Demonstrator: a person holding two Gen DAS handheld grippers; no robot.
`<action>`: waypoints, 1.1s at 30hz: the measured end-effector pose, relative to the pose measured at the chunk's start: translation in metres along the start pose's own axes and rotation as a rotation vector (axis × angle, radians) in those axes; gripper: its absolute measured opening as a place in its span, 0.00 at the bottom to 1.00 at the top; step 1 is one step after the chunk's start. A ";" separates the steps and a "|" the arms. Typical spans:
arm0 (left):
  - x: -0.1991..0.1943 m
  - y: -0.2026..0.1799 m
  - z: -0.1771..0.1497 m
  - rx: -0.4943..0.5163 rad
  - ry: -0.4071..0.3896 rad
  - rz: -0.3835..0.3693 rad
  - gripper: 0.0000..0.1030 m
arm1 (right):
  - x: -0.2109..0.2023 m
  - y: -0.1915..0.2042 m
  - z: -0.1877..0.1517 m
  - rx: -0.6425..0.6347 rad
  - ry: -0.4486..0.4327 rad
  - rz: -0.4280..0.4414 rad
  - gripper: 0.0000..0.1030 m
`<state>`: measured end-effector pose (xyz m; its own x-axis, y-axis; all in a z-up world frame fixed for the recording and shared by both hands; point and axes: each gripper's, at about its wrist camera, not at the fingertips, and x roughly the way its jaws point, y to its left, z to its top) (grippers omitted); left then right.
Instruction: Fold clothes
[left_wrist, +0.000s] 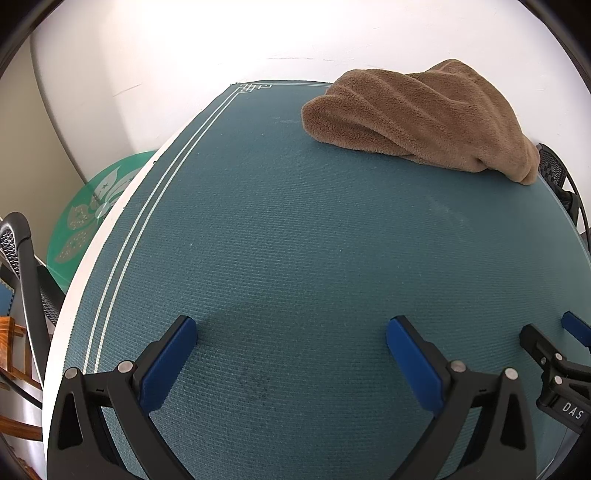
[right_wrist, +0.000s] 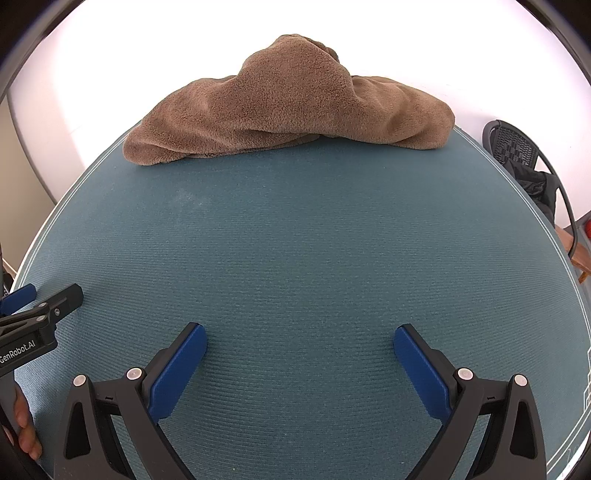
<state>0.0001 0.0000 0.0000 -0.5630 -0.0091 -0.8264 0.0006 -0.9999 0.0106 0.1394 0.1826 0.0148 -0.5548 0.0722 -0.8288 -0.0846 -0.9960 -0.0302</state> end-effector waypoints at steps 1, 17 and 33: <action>0.000 0.000 0.000 0.000 0.000 0.000 1.00 | 0.000 0.000 0.000 0.000 0.000 0.000 1.00; -0.001 -0.001 0.006 -0.006 0.007 -0.010 1.00 | -0.001 0.000 -0.002 0.008 -0.002 -0.002 1.00; -0.005 -0.001 0.000 0.018 -0.047 0.026 1.00 | -0.002 -0.002 -0.002 0.008 -0.002 -0.002 1.00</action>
<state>0.0030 0.0009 0.0037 -0.6011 -0.0341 -0.7985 0.0011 -0.9991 0.0418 0.1424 0.1845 0.0152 -0.5565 0.0739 -0.8276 -0.0917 -0.9954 -0.0272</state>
